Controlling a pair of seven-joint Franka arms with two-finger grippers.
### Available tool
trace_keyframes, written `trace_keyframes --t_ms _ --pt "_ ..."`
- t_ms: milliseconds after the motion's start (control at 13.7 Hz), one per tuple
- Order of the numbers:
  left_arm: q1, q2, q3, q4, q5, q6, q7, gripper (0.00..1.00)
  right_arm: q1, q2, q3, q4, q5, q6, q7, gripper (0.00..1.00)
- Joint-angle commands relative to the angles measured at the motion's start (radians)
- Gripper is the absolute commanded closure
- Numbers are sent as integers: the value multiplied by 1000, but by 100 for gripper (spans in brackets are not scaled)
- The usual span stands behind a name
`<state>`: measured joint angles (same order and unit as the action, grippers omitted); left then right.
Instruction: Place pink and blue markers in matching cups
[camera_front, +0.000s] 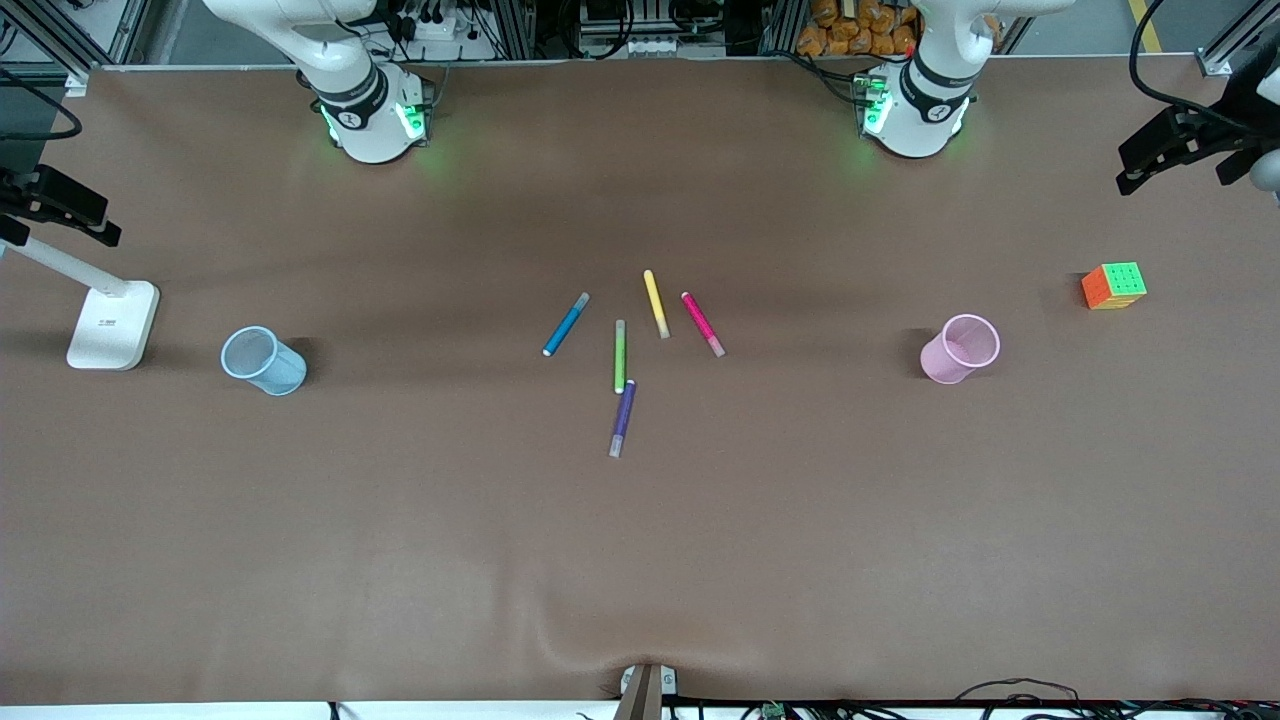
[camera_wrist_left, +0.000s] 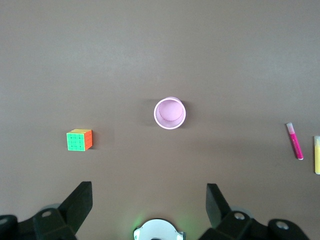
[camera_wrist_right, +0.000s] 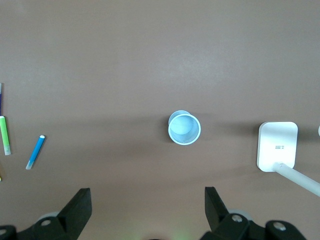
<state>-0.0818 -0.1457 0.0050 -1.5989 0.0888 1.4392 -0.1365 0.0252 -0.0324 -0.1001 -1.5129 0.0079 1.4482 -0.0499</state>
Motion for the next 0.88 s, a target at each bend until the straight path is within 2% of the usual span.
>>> trace_keyframes --t_ms 0,438,802 --pt "-3 11 6 28 -3 -37 11 0 -14 -21 10 -18 15 -2 12 0" --pt "-3 49 3 70 -12 -54 5 0 -16 -21 10 -20 15 -3 12 0" --pt "-3 74 7 65 -4 -56 0 0 -14 -21 10 -20 15 -3 12 0"
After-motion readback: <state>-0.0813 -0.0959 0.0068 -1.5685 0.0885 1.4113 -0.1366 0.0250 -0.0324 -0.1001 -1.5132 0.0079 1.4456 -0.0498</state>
